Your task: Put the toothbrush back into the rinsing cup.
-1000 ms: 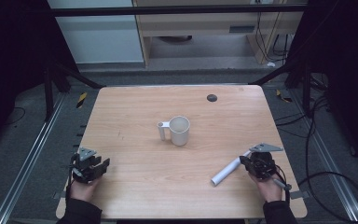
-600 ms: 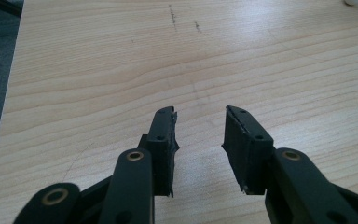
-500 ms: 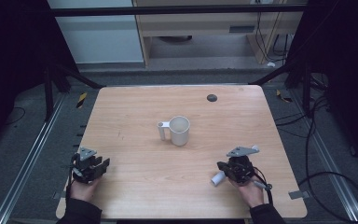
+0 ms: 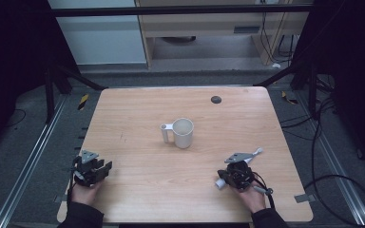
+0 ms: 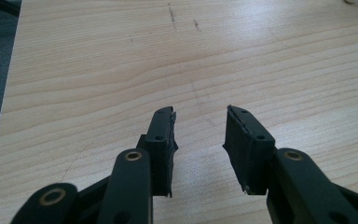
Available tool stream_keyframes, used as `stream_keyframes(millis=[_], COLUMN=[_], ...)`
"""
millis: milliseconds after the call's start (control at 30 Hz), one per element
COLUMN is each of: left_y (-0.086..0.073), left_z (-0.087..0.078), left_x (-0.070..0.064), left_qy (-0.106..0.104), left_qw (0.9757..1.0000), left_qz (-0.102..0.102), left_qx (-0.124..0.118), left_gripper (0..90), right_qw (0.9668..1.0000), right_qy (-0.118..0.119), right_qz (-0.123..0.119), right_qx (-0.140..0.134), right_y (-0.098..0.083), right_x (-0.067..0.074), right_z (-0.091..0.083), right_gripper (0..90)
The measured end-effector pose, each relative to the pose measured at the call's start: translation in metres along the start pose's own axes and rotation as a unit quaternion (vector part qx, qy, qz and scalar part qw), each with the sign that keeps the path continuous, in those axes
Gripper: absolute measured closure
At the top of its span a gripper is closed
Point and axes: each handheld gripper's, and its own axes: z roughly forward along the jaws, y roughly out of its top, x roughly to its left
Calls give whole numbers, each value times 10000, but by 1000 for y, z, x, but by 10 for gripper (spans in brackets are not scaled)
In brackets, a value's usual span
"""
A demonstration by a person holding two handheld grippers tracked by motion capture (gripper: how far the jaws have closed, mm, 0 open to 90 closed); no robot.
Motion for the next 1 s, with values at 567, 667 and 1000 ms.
stream_keyframes(millis=[567, 667, 1000], left_y=[0, 0, 0], left_z=[0, 0, 0], left_x=[0, 0, 0], left_qy=[-7, -7, -11], left_qw=[10000, 10000, 10000], left_qz=[3, 4, 2], left_qx=[10, 10, 14], left_gripper=[608, 607, 607], right_qw=[9999, 9999, 9998], right_qy=[23, 51, 69], right_qz=[11, 1, 44], right_qx=[108, 114, 170], right_y=[-10, -13, -21], right_x=[-1, -2, -4], right_z=[-7, -9, -15], right_gripper=[900, 900, 900])
